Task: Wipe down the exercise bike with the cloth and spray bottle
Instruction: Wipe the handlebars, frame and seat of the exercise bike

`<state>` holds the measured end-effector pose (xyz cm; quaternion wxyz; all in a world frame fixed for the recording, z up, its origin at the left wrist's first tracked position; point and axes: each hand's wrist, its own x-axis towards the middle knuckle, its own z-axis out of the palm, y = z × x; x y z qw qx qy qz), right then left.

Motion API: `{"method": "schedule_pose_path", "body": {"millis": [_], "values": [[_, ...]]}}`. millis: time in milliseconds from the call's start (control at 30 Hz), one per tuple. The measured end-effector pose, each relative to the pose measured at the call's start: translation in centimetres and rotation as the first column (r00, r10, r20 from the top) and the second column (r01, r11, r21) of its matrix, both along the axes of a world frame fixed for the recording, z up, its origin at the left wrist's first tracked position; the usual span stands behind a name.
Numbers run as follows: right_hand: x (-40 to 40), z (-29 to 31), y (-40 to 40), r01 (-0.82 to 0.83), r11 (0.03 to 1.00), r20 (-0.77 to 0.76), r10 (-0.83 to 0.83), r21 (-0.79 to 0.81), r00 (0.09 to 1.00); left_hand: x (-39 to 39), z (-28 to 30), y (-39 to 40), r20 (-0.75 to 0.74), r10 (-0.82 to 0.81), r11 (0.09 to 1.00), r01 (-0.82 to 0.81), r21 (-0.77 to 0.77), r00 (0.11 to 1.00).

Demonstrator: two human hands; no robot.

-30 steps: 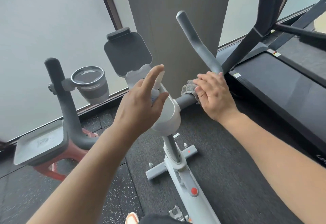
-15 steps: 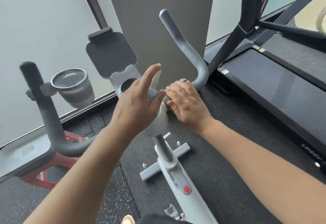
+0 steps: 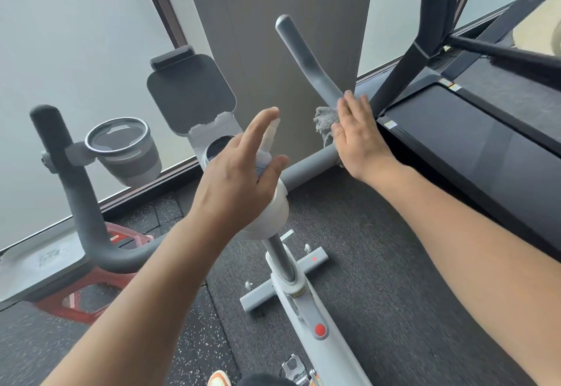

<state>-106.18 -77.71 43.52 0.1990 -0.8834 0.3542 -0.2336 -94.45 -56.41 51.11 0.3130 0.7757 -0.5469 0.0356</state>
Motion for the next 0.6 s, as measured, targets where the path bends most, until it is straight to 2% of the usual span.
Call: {"method": "schedule_pose_path", "body": {"millis": [267,600], "values": [[2.9,2.1,-3.0,0.143,0.976,-0.148,-0.119,0.162,0.982,0.7,0.4,-0.1,-0.022,0.016,0.999,-0.016,-0.027,1.000],[7.9,4.3,-5.8,0.128,0.991,-0.238,-0.117,0.028,0.964,1.4,1.2,-0.4,-0.003,0.039,0.999,-0.039,-0.034,0.999]]}}
